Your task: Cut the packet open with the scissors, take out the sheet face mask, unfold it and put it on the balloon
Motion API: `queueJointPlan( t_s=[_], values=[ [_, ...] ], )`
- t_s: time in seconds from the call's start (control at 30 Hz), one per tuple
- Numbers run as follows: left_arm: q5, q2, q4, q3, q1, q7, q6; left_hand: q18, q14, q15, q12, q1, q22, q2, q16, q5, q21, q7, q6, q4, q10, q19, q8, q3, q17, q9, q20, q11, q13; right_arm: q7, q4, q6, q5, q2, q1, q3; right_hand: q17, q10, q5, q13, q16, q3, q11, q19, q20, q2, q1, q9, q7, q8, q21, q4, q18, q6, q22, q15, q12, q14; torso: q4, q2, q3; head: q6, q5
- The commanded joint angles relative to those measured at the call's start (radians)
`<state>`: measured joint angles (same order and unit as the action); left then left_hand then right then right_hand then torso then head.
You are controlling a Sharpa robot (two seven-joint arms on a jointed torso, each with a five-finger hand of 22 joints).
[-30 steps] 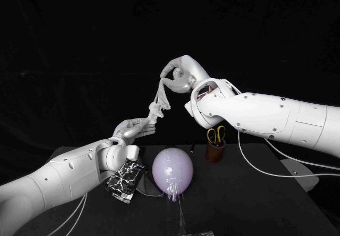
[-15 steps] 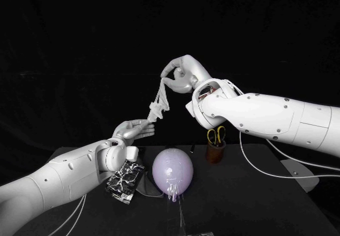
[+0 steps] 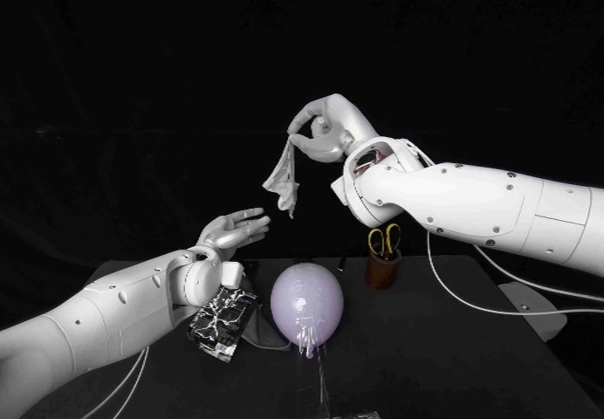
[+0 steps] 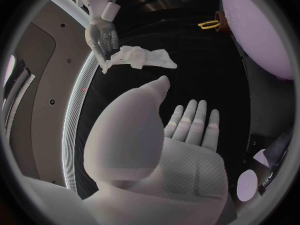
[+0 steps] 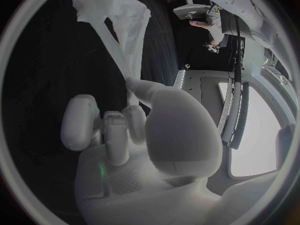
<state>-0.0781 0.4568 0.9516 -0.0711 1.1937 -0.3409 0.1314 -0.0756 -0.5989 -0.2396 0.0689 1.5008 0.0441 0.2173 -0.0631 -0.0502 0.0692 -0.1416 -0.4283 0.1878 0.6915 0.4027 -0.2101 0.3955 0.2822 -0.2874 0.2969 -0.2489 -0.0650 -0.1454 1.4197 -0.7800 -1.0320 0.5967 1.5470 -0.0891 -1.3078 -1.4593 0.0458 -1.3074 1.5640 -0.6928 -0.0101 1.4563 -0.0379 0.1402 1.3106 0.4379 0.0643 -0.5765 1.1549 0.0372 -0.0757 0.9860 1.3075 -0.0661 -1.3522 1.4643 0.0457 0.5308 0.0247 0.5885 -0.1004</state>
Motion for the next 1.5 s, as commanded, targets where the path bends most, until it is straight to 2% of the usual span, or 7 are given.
queueJointPlan(
  t_s=[0.03,0.2,0.27,0.4,0.5,0.8,1.5],
  values=[
    [0.026,0.005,0.001,0.001,0.001,-0.038,0.004,0.018,0.044,-0.007,0.007,-0.003,-0.001,-0.023,0.006,0.001,-0.005,-0.022,-0.008,-0.001,-0.01,-0.016,-0.006,-0.017,-0.014,-0.004,0.0,0.0,-0.002,0.008,-0.003,-0.003,0.004,0.002,0.001,0.001,-0.263,-0.008,0.004,-0.088,0.007,-0.004,-0.001,0.006,0.001,-0.011,0.002,0.002,0.0,-0.003,0.002,-0.004,0.007,0.005,0.172,-0.004,0.002,0.106,0.0006,0.0,-0.0003,0.001,0.0],
    [0.026,0.022,0.017,0.007,0.001,-0.077,0.027,0.016,0.006,0.008,0.035,0.001,0.008,-0.053,-0.021,0.001,0.007,-0.11,-0.148,-0.003,0.009,0.034,-0.087,-0.035,0.005,-0.064,-0.001,0.021,-0.007,0.008,-0.008,0.003,0.011,0.004,0.001,0.001,-0.263,-0.008,0.004,-0.089,0.007,-0.004,-0.001,0.006,0.001,-0.011,0.001,0.002,0.0,-0.003,0.001,-0.006,0.007,0.005,0.172,-0.004,0.002,0.106,-0.0005,0.0,0.0003,0.003,0.0],
    [0.021,0.035,0.033,0.015,0.001,-0.096,0.022,-0.021,-0.177,0.049,0.12,-0.029,0.059,-0.069,-0.139,-0.002,0.11,-0.079,-0.277,0.025,0.155,0.327,-0.153,-0.045,0.066,-0.085,-0.009,0.033,-0.034,0.009,-0.012,0.006,0.016,0.002,0.001,0.001,-0.263,-0.008,0.004,-0.089,0.007,-0.004,-0.001,0.006,0.001,-0.011,0.001,0.002,0.0,-0.003,0.001,-0.006,0.007,0.005,0.172,-0.004,0.002,0.106,-0.0001,0.001,0.0005,0.004,0.0],
    [0.015,0.057,0.059,0.028,0.002,-0.113,0.005,-0.068,-0.283,0.091,0.155,-0.05,0.085,-0.086,-0.231,0.001,0.172,-0.066,-0.32,0.056,0.232,0.425,-0.159,-0.045,0.108,-0.073,-0.02,0.067,-0.04,0.011,-0.018,0.011,0.025,-0.002,-0.001,0.0,-0.263,-0.008,0.004,-0.089,0.007,-0.004,-0.001,0.006,0.001,-0.011,0.001,0.002,0.0,-0.003,0.001,-0.006,0.007,0.005,0.172,-0.004,0.002,0.106,0.0018,0.0,-0.0002,0.006,-0.003],
    [0.005,0.071,0.079,0.038,0.005,-0.111,-0.022,-0.109,-0.456,0.16,0.2,-0.048,0.132,-0.107,-0.376,-0.003,0.274,-0.034,-0.403,0.084,0.373,0.562,-0.18,-0.025,0.186,-0.07,-0.056,0.124,-0.053,0.014,-0.022,0.015,0.032,-0.005,-0.004,0.0,-0.263,-0.008,0.004,-0.088,0.007,-0.003,-0.001,0.004,0.001,-0.011,0.0,0.002,0.0,-0.003,-0.004,-0.007,0.006,0.005,0.171,-0.004,0.004,0.106,0.0014,0.0,-0.0005,0.008,-0.003],
    [-0.003,0.062,0.095,0.045,0.013,-0.01,-0.097,-0.108,-0.522,0.182,0.177,-0.086,0.172,-0.16,-0.47,0.002,0.35,-0.028,-0.435,0.102,0.432,0.618,-0.166,0.012,0.26,-0.058,-0.102,0.138,-0.042,0.019,-0.01,0.025,0.038,0.003,-0.009,-0.001,-0.263,-0.008,0.004,-0.088,0.007,-0.003,-0.001,0.004,0.001,-0.011,0.0,0.002,0.0,-0.003,-0.004,-0.007,0.006,0.005,0.171,-0.004,0.004,0.106,-0.0013,0.0,0.0001,0.008,0.002],
    [0.016,0.023,0.128,0.045,0.02,0.163,-0.19,-0.105,-0.533,0.195,0.175,-0.402,0.209,-0.182,-0.545,0.001,0.413,-0.022,-0.486,0.107,0.482,0.619,-0.151,-0.131,0.346,-0.056,-0.121,0.148,-0.068,0.039,0.036,0.047,0.063,0.003,-0.038,-0.005,-0.263,-0.007,0.003,-0.087,0.007,-0.003,0.0,0.002,0.001,-0.012,-0.001,0.002,0.001,-0.002,-0.01,-0.007,0.005,0.005,0.169,-0.003,0.005,0.106,-0.0008,-0.001,0.0,0.013,0.007]
  ],
)
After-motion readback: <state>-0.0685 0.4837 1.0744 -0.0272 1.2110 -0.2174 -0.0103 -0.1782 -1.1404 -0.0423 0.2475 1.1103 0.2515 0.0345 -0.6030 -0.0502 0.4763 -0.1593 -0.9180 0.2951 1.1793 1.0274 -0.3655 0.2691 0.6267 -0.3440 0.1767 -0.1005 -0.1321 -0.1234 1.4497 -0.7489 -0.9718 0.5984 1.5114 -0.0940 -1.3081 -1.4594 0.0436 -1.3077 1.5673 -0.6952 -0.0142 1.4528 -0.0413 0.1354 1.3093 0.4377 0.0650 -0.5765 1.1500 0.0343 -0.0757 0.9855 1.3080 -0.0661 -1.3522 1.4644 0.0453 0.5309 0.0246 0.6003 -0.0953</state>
